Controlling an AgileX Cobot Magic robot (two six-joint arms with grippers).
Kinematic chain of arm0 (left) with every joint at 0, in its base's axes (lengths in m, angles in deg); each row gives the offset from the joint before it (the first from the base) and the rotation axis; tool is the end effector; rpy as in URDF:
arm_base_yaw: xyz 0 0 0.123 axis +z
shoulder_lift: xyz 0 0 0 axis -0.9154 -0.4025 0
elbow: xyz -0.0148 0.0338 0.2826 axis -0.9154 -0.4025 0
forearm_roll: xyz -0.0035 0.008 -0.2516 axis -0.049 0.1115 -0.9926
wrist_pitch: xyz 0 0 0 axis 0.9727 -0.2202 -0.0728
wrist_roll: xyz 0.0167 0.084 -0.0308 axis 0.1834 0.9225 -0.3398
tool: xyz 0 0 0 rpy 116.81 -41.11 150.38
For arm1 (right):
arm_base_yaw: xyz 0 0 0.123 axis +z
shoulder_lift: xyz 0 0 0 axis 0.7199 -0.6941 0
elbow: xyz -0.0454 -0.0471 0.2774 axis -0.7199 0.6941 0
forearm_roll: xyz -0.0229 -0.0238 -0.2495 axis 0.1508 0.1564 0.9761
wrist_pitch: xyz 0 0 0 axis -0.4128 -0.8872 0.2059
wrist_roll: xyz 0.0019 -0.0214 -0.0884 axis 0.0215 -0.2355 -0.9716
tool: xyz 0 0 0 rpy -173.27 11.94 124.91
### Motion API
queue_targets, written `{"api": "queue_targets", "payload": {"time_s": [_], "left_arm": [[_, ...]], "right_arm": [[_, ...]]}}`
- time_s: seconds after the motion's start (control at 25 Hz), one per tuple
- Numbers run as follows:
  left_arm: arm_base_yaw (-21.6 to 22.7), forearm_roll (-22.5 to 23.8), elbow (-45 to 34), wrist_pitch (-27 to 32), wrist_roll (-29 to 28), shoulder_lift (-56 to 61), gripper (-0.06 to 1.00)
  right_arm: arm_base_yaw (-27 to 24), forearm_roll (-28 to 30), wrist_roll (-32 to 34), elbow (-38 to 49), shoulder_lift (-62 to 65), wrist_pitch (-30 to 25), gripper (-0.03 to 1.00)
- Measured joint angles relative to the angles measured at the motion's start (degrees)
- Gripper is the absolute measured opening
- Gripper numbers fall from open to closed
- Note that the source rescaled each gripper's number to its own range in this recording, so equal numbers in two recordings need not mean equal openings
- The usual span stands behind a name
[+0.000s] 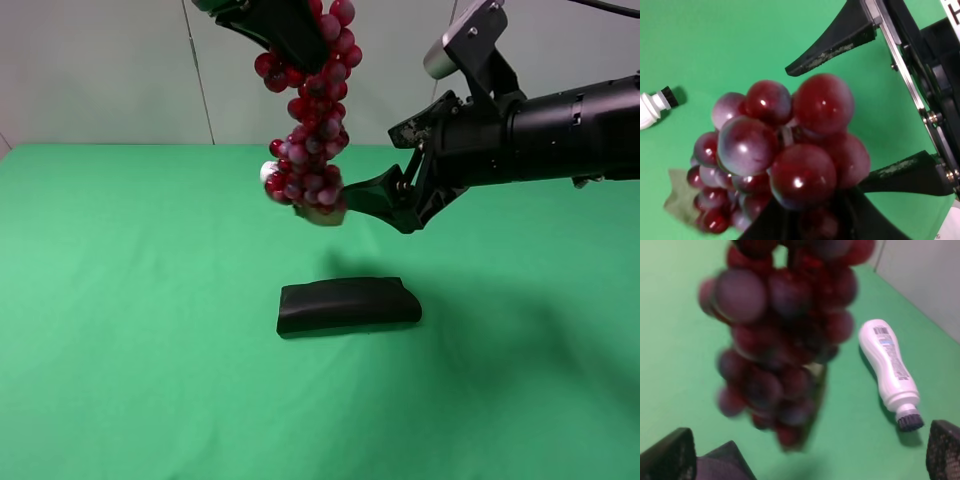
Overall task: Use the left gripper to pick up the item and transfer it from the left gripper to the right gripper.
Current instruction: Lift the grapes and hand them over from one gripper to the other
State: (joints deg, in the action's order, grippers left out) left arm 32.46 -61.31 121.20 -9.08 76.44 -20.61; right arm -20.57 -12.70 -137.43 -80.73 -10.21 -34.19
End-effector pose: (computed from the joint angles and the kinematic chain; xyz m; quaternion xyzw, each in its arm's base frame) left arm 0.2898 -0.2315 0.3734 0.4134 0.8274 -0.2258 0.3058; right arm 0.2354 0.1518 0.2458 -0.4364 0.7551 0.1905 0.4506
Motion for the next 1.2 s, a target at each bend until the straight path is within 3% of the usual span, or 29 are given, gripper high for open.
{"api": "queue_targets", "payload": {"time_s": [0.2, 0.44, 0.68, 0.92, 1.2], "left_arm": [[0.0, 0.0, 0.0, 0.0, 0.93, 0.0, 0.0], [0.0, 0.0, 0.0, -0.07, 1.67, 0.0, 0.0], [0.0, 0.0, 0.0, -2.03, 2.5, 0.0, 0.0], [0.0, -0.02, 0.0, -5.12, 2.65, 0.0, 0.0], [0.0, -3.28, 0.0, -5.69, 2.72, 0.0, 0.0]], "right_arm": [[0.0, -1.77, -2.25, 0.0, -0.07, -1.05, 1.0], [0.0, -9.13, -10.36, 0.0, -0.64, -1.05, 1.0], [0.0, -15.13, -18.04, -0.68, -5.4, -6.39, 1.0], [0.0, -15.54, -18.45, -4.78, -9.84, -9.15, 1.0], [0.47, -15.7, -16.92, -9.06, -14.83, -11.7, 1.0]]}}
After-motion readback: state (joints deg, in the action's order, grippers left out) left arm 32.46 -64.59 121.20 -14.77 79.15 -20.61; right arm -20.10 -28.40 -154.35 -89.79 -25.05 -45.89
